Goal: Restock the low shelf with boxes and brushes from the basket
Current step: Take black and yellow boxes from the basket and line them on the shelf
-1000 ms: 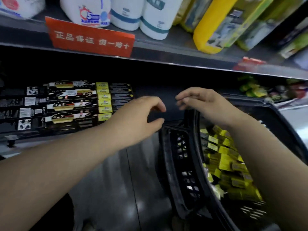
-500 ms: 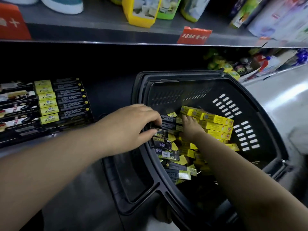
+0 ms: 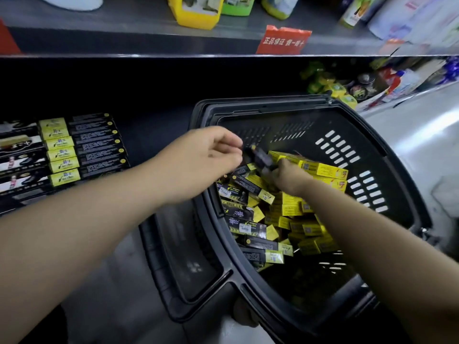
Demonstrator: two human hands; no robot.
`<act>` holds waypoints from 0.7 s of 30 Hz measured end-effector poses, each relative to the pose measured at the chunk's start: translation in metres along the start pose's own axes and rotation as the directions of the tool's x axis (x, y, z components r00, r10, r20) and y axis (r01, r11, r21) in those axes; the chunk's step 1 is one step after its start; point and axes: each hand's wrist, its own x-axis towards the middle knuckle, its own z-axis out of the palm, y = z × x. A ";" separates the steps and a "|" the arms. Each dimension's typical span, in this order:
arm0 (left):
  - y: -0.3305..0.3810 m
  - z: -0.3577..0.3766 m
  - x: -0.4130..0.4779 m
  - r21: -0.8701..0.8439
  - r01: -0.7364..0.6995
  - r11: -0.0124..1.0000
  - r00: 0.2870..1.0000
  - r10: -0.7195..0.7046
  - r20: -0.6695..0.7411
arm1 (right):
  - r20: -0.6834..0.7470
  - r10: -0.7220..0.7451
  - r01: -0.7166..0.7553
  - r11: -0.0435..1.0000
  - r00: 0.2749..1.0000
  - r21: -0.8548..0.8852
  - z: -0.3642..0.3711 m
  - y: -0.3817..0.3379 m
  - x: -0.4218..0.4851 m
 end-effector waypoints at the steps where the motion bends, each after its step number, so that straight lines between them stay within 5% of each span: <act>1: 0.001 0.000 0.001 -0.093 0.064 0.994 0.998 -0.064 0.004 | 0.003 -0.018 0.017 0.984 1.000 0.179 -0.017 -0.004 -0.010; 4: -0.001 0.002 0.001 -0.302 0.235 0.924 0.972 -0.223 0.072 | 0.097 -0.228 0.083 0.667 0.969 0.740 -0.057 -0.021 -0.054; 9: 0.002 0.017 0.000 -0.614 0.226 0.757 0.968 -0.245 0.053 | 0.033 -0.535 0.369 0.625 0.844 0.688 -0.052 -0.059 -0.104; 13: -0.001 0.014 -0.001 -0.606 0.186 0.773 0.963 -0.267 -0.045 | 0.068 -0.539 0.269 0.522 0.840 0.810 -0.049 -0.061 -0.085; 15: -0.001 0.011 -0.003 -0.590 0.178 0.787 0.973 -0.230 -0.012 | 0.049 -0.393 0.259 0.691 0.918 0.675 -0.037 -0.046 -0.055; 17: 0.001 0.009 -0.006 -0.569 0.176 0.803 0.976 -0.220 -0.008 | 0.070 -0.243 0.218 0.941 0.967 0.258 -0.013 -0.026 -0.024; 19: 0.000 0.007 -0.006 -0.543 0.171 0.822 0.975 -0.222 -0.030 | 0.199 -0.116 0.131 0.989 0.973 -0.064 0.018 -0.009 -0.003; 21: 0.002 0.005 -0.005 -0.522 0.175 0.835 0.974 -0.223 -0.030 | 0.253 -0.025 0.071 0.982 0.967 -0.173 0.044 0.001 0.006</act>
